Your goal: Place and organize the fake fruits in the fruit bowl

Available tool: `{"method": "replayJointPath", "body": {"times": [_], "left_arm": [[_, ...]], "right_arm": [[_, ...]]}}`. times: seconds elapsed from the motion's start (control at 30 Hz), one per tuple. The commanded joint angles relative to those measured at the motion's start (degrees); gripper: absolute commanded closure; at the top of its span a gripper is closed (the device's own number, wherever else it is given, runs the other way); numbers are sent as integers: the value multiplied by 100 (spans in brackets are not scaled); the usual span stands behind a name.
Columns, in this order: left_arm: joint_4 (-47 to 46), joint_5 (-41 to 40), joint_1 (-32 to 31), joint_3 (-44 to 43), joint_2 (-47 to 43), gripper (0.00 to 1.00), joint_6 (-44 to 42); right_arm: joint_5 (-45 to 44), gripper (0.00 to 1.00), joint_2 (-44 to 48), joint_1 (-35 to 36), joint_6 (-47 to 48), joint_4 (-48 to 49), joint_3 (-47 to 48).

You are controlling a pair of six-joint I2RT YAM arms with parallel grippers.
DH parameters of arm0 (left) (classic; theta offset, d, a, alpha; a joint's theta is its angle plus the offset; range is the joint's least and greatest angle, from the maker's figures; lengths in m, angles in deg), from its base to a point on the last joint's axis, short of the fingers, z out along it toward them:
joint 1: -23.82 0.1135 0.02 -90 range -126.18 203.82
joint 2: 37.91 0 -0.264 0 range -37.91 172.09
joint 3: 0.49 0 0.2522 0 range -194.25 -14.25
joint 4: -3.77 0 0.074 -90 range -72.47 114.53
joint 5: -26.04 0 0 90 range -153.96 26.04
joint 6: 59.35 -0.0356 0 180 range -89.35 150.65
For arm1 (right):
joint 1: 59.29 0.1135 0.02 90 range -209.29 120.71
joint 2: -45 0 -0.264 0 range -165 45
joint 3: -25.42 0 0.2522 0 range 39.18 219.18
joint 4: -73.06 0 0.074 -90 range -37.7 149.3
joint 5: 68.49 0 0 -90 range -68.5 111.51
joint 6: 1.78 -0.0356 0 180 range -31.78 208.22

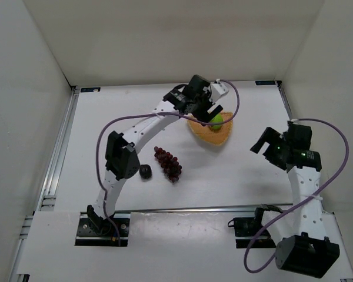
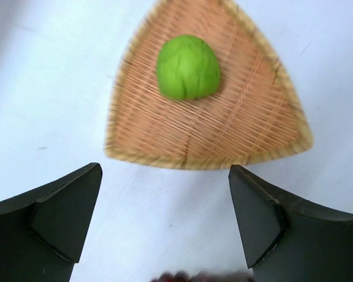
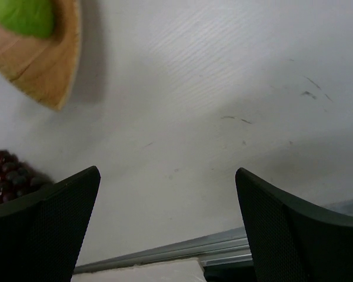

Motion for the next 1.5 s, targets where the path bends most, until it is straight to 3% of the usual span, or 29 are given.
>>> {"method": "replayJointPath", "body": {"times": [0.0, 0.1, 0.2, 0.23, 0.3, 0.4, 0.53, 0.67, 0.9, 1.03, 1.1, 1.13, 1.27, 1.33, 1.47], "left_arm": [[-110, -294, 148, 369, -1414, 0, 237], [-23, -365, 533, 1281, -2257, 0, 440], [117, -365, 895, 2267, -3206, 0, 511], [179, -417, 1157, 2993, -3452, 0, 511], [180, -506, 1466, 3717, -4147, 0, 511], [180, -463, 2474, 4905, -4954, 0, 458], [302, -269, 3336, 5899, -5581, 0, 458], [416, -49, 3935, 6759, -6038, 0, 599], [417, -49, 4253, 7411, -6452, 0, 599], [470, 83, 4253, 7350, -6391, 0, 599], [470, 136, 4253, 7193, -6337, 0, 599], [522, 136, 4253, 7192, -6337, 0, 599], [653, 241, 4253, 6999, -6145, 0, 599], [759, 329, 4253, 6946, -6066, 0, 599], [1015, 540, 3868, 6893, -5924, 0, 546]], "right_arm": [[169, 0, -48, 829, 282, 404, 257], [-455, 0, -451, 2495, 211, 536, 310], [-1043, 0, -1101, 3404, 88, 747, 528], [-1141, 0, -1538, 3920, 88, 834, 651], [-1300, 0, -2032, 4389, 184, 896, 1221], [-1581, 0, -3505, 5372, 475, 949, 2255], [-1267, 0, -4897, 5928, 773, 949, 3539], [-792, 0, -5804, 6254, 827, 897, 4236], [-554, 0, -6701, 6711, 950, 738, 4440], [-992, 0, -7167, 6764, 512, 405, 4773], [-1089, 13, -7238, 6712, 405, 264, 4915], [-1229, 33, -7238, 6712, 318, 264, 4915], [-1344, 72, -6704, 6519, 37, 264, 4915], [-1345, 78, -6222, 6352, -104, 264, 4801], [-1494, 78, -5262, 5948, -271, 378, 4564]]}}
